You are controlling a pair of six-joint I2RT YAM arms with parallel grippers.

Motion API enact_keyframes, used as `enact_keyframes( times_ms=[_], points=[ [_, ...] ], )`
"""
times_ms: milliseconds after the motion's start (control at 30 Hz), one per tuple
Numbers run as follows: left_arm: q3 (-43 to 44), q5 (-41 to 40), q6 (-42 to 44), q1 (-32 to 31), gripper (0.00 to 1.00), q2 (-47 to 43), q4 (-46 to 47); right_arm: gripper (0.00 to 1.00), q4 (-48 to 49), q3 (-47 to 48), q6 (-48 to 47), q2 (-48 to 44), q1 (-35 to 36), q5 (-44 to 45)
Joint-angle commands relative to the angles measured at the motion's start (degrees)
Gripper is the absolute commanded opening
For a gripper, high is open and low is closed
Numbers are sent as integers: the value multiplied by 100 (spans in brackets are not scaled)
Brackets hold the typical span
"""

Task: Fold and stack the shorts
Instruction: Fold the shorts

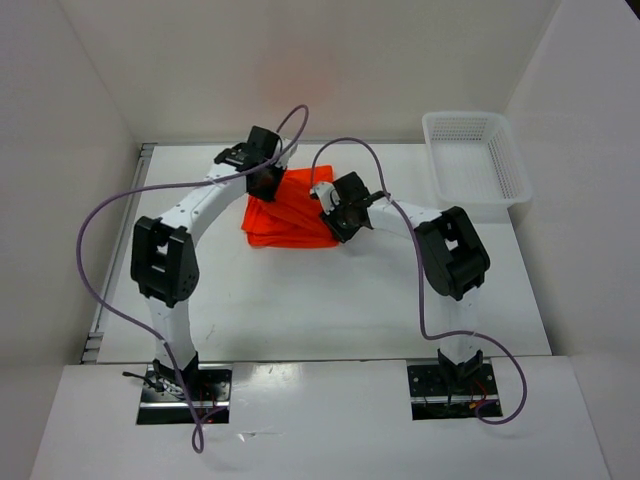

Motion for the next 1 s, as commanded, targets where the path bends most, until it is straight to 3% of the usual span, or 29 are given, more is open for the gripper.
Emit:
enact_keyframes(
  times_ms=[0, 233, 333, 433, 667, 833, 967],
  points=[
    [-409, 127, 25, 340, 13, -500, -190, 28, 278, 334, 59, 169, 48, -61],
    [-1828, 409, 25, 859, 21, -177, 232, 31, 278, 510, 59, 274, 48, -8],
    [-1828, 461, 25, 860, 29, 34, 363, 33, 226, 580, 59, 275, 48, -131],
    [-1776, 461, 25, 913, 46, 35, 364, 38, 165, 642, 111, 214, 48, -237],
    [-1302, 680, 25, 1203, 75, -833, 31, 49, -143, 704, 278, -111, -14, -842],
    [-1020, 1199, 25, 1421, 80, -1152, 82, 51, -196, 704, 795, -112, -119, -1387],
    [-528, 1069, 25, 1493, 83, -495, 302, 51, 136, 836, 1673, 125, -198, -1529]
  ],
)
